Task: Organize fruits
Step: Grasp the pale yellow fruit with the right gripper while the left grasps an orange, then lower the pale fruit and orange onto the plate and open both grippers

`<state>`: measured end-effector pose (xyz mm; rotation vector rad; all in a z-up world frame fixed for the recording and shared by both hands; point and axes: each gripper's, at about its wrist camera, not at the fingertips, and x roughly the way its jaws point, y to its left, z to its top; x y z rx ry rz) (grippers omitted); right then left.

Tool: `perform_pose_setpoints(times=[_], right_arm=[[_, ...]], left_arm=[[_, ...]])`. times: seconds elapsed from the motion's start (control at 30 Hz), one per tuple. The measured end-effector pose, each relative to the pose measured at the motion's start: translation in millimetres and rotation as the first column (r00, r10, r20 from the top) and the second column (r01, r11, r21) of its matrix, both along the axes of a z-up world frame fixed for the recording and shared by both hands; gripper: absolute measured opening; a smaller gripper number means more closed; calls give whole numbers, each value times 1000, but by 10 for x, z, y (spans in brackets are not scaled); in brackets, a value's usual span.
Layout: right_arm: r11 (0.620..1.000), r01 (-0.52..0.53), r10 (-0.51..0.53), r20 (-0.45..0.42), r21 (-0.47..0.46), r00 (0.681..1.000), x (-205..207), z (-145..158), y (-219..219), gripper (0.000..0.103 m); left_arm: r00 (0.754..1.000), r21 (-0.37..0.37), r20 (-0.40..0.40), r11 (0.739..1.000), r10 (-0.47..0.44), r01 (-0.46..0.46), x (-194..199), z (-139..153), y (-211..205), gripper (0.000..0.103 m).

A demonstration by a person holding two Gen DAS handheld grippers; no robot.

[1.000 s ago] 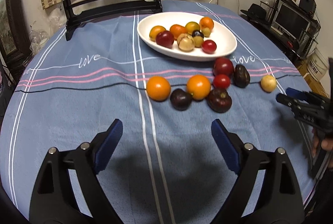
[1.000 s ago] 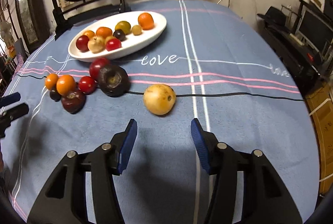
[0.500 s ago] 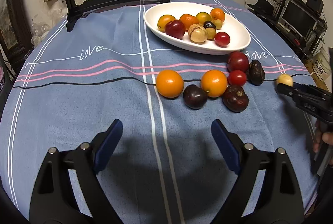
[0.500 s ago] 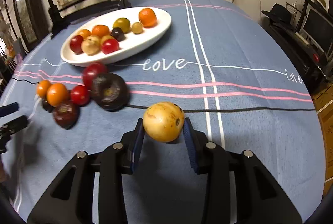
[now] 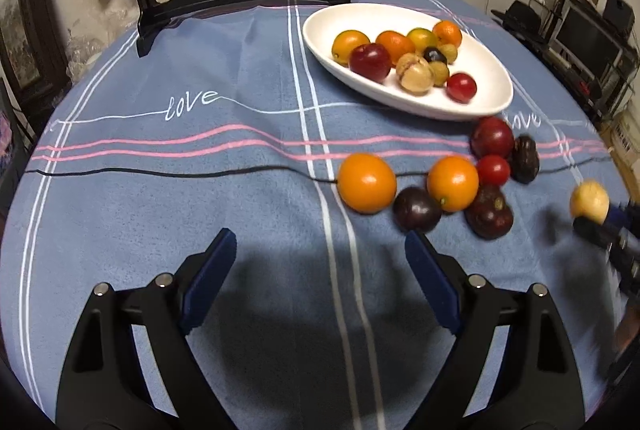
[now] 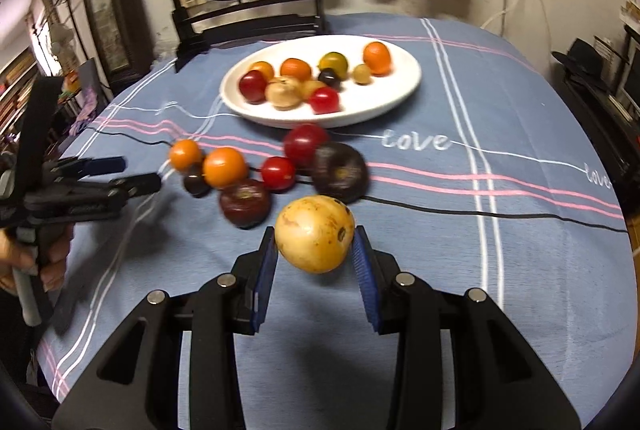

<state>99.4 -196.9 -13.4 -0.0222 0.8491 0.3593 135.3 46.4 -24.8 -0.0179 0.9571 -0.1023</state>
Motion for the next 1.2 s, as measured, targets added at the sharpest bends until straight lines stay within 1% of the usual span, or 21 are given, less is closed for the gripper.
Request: perform_pose_setpoints(times=[0.13,0.17,0.2,0.23,0.3,0.33,0.37,0.43,0.47,0.5,0.53,0.6,0.63,0.7,0.8,0.93,1.07,1.13,1.17,1.2], right_arm=[[1000,-19,19,0,6,1000,-17,-3,72,38],[1000,-24,24,-2,7,1000,-17,-10,86,38],[1000,-27,27,-3,8,1000,-15,-17,91,38],[1000,-28,28,-5,10,1000,-17,-24,99,38],[999,-32,32,-7,14,999,-18,-31,105,38],[999,-34,34,-7,15,999,-21,-32,109,38],[999,-35,35,-7,17,999,-25,-33,106,38],[999,-36,37,-10,19,999,-30,-36,99,38],[999,-37,37,-10,18,999,-25,-39,98,38],[999,-37,37,-12,18,999,-22,-45,98,38],[999,-36,36,-14,19,999,-22,-46,97,38],[999,-36,37,-12,19,999,-25,-42,98,38],[999,-37,37,-9,19,999,-29,-39,98,38],[999,-38,38,-2,21,999,-44,-20,96,38],[999,-34,34,10,18,999,-50,15,94,38],[999,-32,31,36,10,999,-31,94,105,38],[999,-34,36,97,-15,995,39,237,147,38],[999,-33,37,157,-29,987,130,344,186,38],[999,-34,40,183,-39,982,178,382,213,38],[998,-34,44,210,-53,977,249,413,252,38]], left_arm=[[1000,-76,9,997,25,-24,113,77,9,87],[1000,-90,12,996,23,-22,164,90,-17,84],[1000,-92,10,996,19,-18,204,92,-47,78],[1000,-88,0,996,14,-14,272,71,-86,74],[999,-97,-44,995,14,-18,383,-3,-131,60],[997,-108,-72,994,18,-26,430,-59,-145,57],[997,-115,-78,993,25,-34,451,-91,-148,55],[997,-113,-71,992,39,-47,463,-117,-159,54],[997,-97,-64,994,39,-45,448,-115,-184,51],[998,-82,-57,996,34,-39,432,-108,-209,42],[998,-66,-53,998,21,-24,403,-87,-254,36],[998,-10,-53,999,33,-34,371,-52,-299,36],[998,6,-53,999,37,-36,351,-35,-317,36],[998,-7,-55,999,36,-36,328,-8,-304,36],[998,-8,-45,999,32,-32,266,55,-294,36],[1000,3,4,1000,22,-22,190,205,-304,36],[998,7,67,1000,-11,10,210,434,-355,36],[994,7,105,1000,-10,10,274,553,-378,36],[991,3,137,1000,-13,13,339,627,-397,36],[989,1,149,1000,-17,17,389,654,-404,36]])
